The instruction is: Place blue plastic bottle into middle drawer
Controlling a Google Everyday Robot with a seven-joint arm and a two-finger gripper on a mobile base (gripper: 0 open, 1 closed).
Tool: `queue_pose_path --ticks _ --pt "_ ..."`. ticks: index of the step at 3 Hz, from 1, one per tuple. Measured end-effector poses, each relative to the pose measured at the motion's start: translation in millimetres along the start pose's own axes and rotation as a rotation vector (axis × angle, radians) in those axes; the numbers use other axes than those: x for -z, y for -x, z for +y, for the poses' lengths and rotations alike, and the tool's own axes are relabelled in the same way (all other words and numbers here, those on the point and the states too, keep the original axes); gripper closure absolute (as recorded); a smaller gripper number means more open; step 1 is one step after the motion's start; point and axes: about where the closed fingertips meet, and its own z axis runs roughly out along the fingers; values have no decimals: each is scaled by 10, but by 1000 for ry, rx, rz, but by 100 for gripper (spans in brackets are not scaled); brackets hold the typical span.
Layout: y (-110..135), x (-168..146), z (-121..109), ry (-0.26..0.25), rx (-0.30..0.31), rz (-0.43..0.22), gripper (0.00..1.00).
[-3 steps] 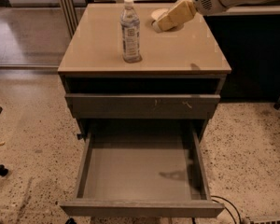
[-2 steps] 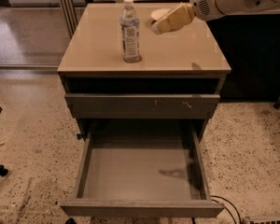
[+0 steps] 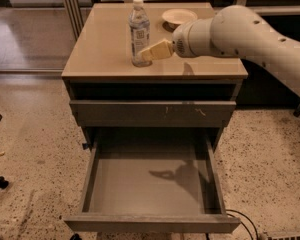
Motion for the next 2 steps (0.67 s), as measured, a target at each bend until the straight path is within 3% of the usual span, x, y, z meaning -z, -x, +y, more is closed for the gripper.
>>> queue_pose_path --ticks 1,2 --pt "-36 -440 76 -50 -55 -45 0" --pt "118 -812 26 -96 -88 -119 0"
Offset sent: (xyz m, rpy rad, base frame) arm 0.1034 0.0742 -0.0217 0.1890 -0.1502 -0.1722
